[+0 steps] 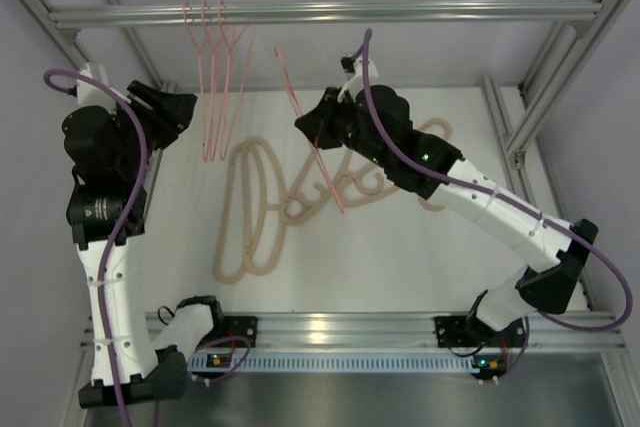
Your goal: Organize the hangers
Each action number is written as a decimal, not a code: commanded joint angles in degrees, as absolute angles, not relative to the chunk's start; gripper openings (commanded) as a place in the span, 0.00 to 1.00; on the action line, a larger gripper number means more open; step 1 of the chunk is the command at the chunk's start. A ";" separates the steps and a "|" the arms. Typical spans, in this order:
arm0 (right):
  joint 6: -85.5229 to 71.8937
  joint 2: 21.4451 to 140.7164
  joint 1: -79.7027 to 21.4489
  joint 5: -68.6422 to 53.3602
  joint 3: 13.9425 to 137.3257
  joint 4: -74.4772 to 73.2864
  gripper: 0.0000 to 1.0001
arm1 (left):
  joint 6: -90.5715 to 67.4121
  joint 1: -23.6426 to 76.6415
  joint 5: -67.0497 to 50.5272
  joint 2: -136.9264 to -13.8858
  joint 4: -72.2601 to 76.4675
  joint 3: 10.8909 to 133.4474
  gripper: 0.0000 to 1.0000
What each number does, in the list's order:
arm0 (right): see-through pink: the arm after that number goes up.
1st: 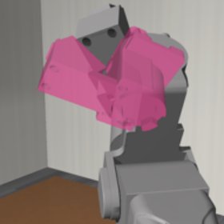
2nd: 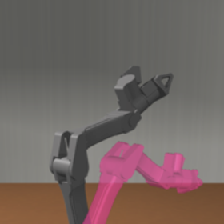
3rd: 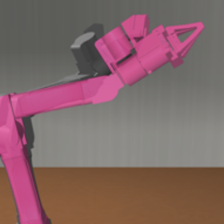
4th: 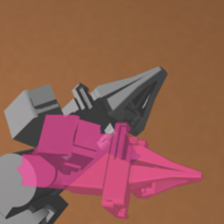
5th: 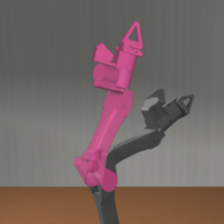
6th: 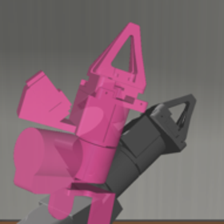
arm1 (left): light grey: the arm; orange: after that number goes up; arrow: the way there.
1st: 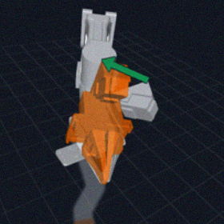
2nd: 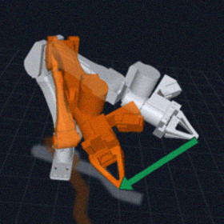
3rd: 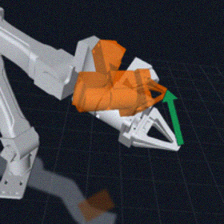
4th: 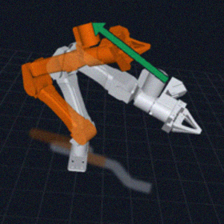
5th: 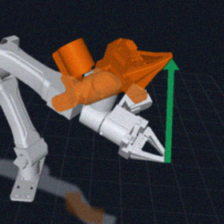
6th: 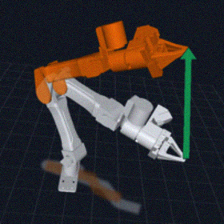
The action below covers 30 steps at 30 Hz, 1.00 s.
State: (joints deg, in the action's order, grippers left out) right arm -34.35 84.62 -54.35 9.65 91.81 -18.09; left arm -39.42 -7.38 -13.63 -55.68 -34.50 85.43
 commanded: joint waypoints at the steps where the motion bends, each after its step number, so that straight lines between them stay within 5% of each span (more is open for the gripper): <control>1: -34.89 88.85 -52.74 11.60 102.88 -14.14 0.00 | -39.55 -7.38 -13.89 -56.25 -33.40 87.63 0.56; 30: -37.62 113.46 -44.03 5.18 130.52 -13.01 0.00 | -39.11 -7.38 -14.24 -58.27 -33.40 87.63 0.56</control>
